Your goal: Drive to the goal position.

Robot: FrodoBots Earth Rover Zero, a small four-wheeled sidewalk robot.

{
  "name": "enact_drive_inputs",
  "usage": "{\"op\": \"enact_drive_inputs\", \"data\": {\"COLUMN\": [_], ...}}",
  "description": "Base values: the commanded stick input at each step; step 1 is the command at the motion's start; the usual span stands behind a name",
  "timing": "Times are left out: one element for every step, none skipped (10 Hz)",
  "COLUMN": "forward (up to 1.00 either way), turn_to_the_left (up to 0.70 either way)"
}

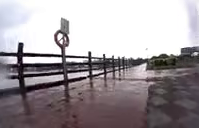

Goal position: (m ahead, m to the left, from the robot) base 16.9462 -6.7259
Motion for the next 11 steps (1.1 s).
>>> {"op": "enact_drive_inputs", "data": {"forward": [1.00, 1.00, 1.00, 1.00, 1.00, 1.00, 1.00, 1.00, 1.00, 1.00, 1.00], "turn_to_the_left": [-0.12, 0.00, 0.00, 0.00, 0.00, 0.00, 0.00, 0.00, 0.00, 0.00, 0.00]}}
